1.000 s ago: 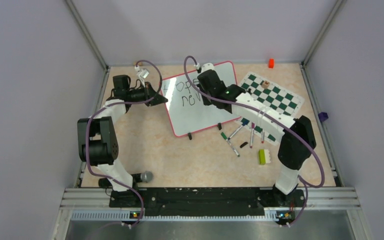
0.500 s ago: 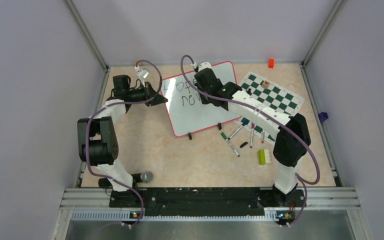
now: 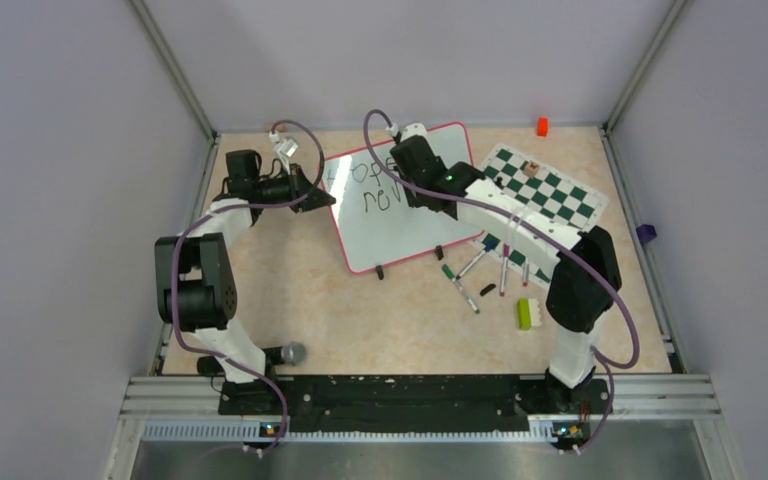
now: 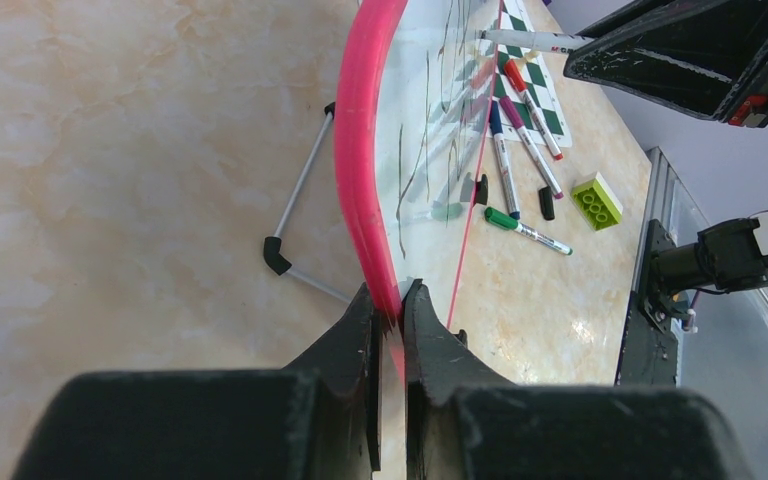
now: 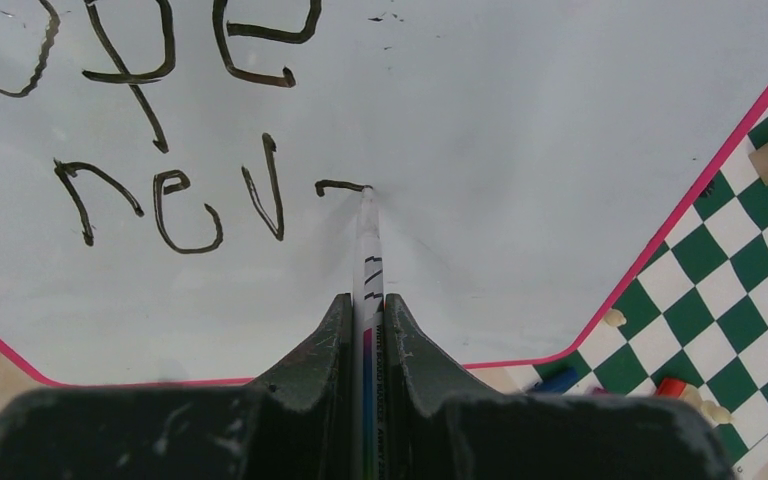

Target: Write a sentence on the whiteboard

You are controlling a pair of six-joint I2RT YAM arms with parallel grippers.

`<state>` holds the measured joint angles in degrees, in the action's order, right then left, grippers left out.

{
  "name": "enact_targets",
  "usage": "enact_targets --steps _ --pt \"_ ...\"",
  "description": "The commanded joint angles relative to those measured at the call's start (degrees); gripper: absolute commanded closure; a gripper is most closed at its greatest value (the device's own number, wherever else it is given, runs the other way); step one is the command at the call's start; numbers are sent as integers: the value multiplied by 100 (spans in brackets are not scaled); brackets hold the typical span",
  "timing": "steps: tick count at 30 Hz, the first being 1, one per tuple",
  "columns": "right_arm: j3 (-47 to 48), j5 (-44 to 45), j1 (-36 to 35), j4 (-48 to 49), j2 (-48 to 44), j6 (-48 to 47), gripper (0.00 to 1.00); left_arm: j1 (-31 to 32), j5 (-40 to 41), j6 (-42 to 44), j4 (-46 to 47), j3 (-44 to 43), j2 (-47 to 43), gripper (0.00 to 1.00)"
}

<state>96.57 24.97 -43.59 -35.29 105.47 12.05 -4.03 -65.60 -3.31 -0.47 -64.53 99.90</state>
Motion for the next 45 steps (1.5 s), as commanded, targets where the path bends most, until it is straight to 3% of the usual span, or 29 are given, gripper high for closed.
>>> enact_targets --steps 1,26,45 --pt "311 226 141 54 144 32 100 178 769 806 -173 92 192 100" --pt "819 -240 158 22 404 25 100 175 768 808 -174 94 203 100" --pt "320 -748 158 -60 207 -27 100 177 769 812 -182 97 198 100"
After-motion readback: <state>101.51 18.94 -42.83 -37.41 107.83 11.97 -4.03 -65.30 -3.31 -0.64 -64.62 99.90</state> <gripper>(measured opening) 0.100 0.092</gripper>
